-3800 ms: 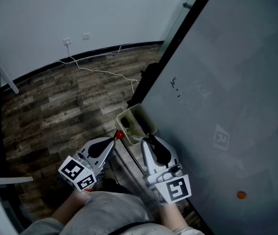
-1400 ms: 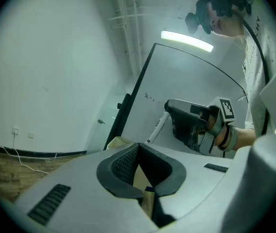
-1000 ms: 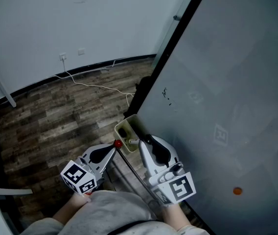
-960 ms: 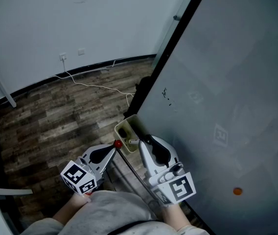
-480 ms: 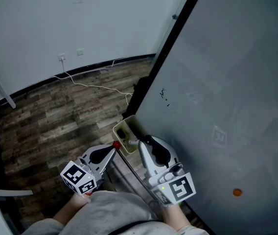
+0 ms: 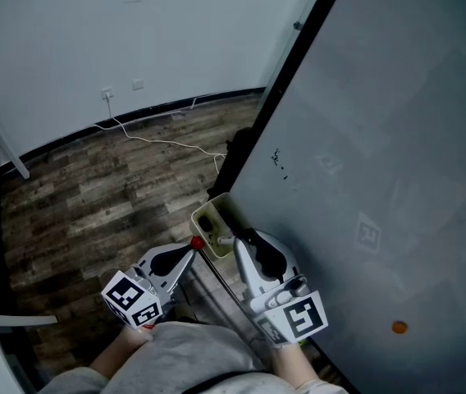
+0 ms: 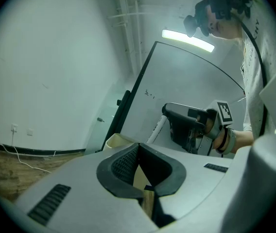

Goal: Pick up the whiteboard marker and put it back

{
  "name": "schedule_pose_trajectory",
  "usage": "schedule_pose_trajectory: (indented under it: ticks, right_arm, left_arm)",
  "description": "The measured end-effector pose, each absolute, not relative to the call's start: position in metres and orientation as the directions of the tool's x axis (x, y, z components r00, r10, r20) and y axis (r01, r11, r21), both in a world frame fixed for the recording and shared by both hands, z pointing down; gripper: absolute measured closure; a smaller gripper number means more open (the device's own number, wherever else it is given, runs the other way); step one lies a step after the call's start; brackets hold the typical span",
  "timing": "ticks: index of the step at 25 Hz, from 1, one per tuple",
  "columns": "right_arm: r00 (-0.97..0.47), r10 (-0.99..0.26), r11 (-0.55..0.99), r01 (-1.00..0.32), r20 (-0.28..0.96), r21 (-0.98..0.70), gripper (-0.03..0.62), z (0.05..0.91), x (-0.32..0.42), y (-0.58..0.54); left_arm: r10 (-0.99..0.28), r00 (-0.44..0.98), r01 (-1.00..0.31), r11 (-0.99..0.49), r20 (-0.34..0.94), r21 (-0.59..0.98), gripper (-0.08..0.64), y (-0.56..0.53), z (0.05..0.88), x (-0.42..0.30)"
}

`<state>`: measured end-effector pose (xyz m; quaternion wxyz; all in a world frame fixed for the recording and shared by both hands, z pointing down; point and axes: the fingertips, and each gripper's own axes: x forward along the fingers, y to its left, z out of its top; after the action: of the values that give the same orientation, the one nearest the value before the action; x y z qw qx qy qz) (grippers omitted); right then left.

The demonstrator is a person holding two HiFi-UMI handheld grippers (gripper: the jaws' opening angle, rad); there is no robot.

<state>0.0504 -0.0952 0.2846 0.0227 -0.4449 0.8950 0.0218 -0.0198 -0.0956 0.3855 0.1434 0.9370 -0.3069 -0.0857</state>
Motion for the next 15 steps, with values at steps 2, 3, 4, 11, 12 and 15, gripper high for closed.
schedule_pose_trajectory:
  ticks: [2, 3, 4, 11, 12, 15]
  right_arm:
    - [-0.603, -0.796, 0.604, -0.797, -0.056, 0.012, 0.509, 0.287, 0.05, -0.095]
    - [-0.603, -0.796, 0.604, -0.797, -0.056, 0.009, 0.509, 0.288, 0.051, -0.095]
    - [-0.603, -0.796, 0.604, -0.797, -0.055, 0.006, 0.509, 0.289, 0.051, -0.095]
    - [-0.607, -0.793, 0.608, -0.794, -0.042, -0.011, 0.509, 0.297, 0.05, -0.098]
    - [-0.609, -0.792, 0.61, -0.792, -0.043, -0.015, 0.509, 0.297, 0.049, -0.099]
    - [-0.618, -0.784, 0.621, -0.783, -0.062, -0.036, 0.509, 0.297, 0.046, -0.102]
  left_arm:
    - [-0.601, 0.796, -0.552, -0.767, -0.066, 0.327, 0.546, -0.094, 0.388, -0.021]
    - [-0.601, 0.797, -0.551, -0.767, -0.064, 0.329, 0.545, -0.094, 0.389, -0.021]
    - [-0.601, 0.797, -0.551, -0.766, -0.062, 0.331, 0.546, -0.093, 0.389, -0.021]
    - [-0.609, 0.792, -0.558, -0.754, -0.052, 0.346, 0.546, -0.096, 0.395, -0.024]
    - [-0.609, 0.791, -0.558, -0.753, -0.05, 0.348, 0.546, -0.096, 0.396, -0.024]
    - [-0.614, 0.788, -0.564, -0.747, -0.042, 0.353, 0.546, -0.099, 0.401, -0.025]
